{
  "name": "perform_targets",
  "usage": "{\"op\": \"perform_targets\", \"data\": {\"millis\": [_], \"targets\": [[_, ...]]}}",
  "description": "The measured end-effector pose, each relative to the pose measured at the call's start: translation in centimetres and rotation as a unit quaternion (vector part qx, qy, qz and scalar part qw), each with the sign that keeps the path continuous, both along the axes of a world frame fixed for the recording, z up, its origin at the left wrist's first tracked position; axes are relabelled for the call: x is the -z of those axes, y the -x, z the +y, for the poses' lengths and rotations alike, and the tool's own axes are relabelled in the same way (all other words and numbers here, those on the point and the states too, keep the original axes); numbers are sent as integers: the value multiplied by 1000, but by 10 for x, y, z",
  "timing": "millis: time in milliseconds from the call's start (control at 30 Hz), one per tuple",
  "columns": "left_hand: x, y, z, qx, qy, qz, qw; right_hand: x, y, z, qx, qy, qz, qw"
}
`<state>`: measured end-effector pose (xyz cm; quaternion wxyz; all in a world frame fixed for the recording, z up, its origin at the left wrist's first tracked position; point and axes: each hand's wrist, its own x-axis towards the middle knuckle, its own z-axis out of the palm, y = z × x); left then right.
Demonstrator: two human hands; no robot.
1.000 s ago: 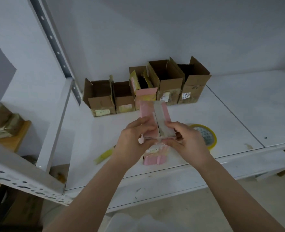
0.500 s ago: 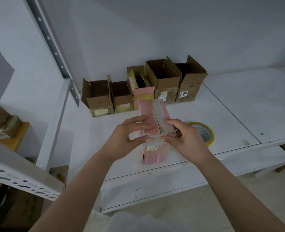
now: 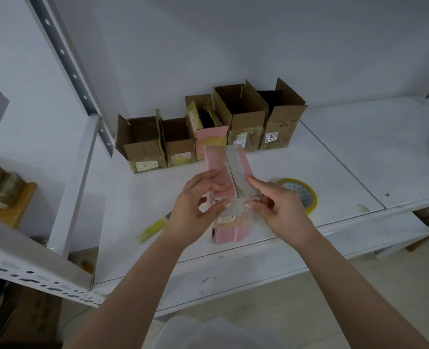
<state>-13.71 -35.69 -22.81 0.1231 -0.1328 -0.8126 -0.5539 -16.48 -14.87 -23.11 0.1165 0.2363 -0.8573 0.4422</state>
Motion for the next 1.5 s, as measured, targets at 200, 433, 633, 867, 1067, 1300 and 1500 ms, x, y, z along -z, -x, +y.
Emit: {"op": "perform_targets", "data": {"millis": [200,433,633,867,1067,1300,1500], "targets": [[-1,2,-3,15,-14,-17,1000,-5,7,32,-70,59,-88,992],[-4,1,1,16,-35,-17,999,-7,17,14,-104,-26,-13,994],[-3,2,4,3,-42,-17,999,-10,15,13,-100,-39,4,994],[-3,6,12,-33,-17,4,999,-8,12,9,-85,-61,29,994],[0,7,16,-55,104,28,993,-12,9,5,-68,-61,58,994],[-4,7,18,-45,108,13,993,-12,8,8,-75,-60,36,995],[-18,4,18,-48,175,6,983,-12,4,11,-49,-69,8,996]]}}
